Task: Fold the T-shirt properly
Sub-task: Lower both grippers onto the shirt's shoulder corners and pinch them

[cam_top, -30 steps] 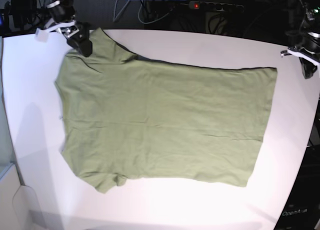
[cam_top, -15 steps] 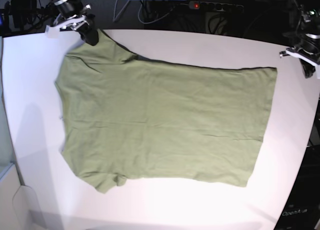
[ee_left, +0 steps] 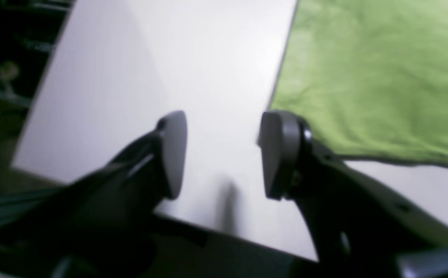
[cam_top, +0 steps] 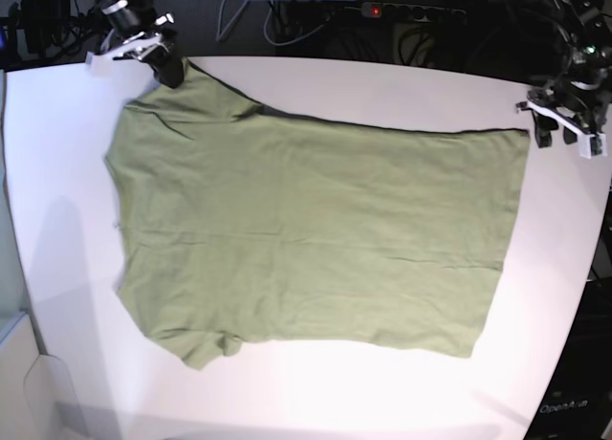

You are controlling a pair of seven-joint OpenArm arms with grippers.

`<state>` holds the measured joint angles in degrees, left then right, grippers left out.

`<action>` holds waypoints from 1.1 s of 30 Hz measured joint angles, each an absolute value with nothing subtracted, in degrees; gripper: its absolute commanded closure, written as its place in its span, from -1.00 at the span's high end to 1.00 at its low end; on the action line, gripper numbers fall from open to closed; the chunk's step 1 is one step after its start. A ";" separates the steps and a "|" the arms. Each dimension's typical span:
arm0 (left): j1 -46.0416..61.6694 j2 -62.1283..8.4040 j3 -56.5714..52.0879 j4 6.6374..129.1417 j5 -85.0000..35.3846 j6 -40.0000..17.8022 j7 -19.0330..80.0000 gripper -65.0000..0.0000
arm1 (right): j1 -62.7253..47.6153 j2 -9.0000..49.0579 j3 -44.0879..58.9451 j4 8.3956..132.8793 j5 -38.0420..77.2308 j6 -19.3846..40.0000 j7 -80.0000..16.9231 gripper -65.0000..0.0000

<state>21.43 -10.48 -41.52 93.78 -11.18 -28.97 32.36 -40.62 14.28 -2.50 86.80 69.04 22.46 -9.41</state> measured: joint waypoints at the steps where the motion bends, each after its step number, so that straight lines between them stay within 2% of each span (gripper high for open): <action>1: 20.75 -10.46 -41.54 92.92 -11.18 -30.09 32.38 -0.08 | -40.62 14.28 -2.52 86.80 69.04 22.46 -9.43 -0.98; 6: 17.76 -10.46 -41.43 87.20 -11.14 -32.40 32.36 -0.08 | -40.62 14.61 -2.55 86.83 69.04 22.46 -9.43 -0.98; 13: 14.68 -10.44 -41.23 81.69 -10.96 -32.38 32.08 -0.07 | -40.32 14.59 -2.55 86.89 69.06 22.46 -10.68 -0.98; 20: 13.78 -11.60 -35.51 80.71 -11.40 -32.32 30.83 -0.07 | -38.79 14.90 -2.55 86.89 69.04 22.46 -13.56 -0.98; 29: 14.04 -11.29 -35.31 80.66 -12.23 -32.40 30.22 -0.10 | -38.28 14.98 -2.55 86.89 69.01 22.46 -13.76 -0.98; 31: 14.55 -11.31 -35.35 80.66 -12.43 -32.38 29.93 -0.34 | -37.95 15.14 -2.55 86.89 69.01 22.46 -13.80 -0.98; 33: 14.92 -11.31 -35.57 80.66 -12.64 -32.38 29.76 -0.69 | -37.95 15.22 -2.55 86.89 69.01 22.46 -13.78 -0.98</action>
<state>14.92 -11.31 -35.57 80.66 -12.64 -32.38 29.76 -37.95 15.22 -2.55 86.89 69.01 22.46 -13.78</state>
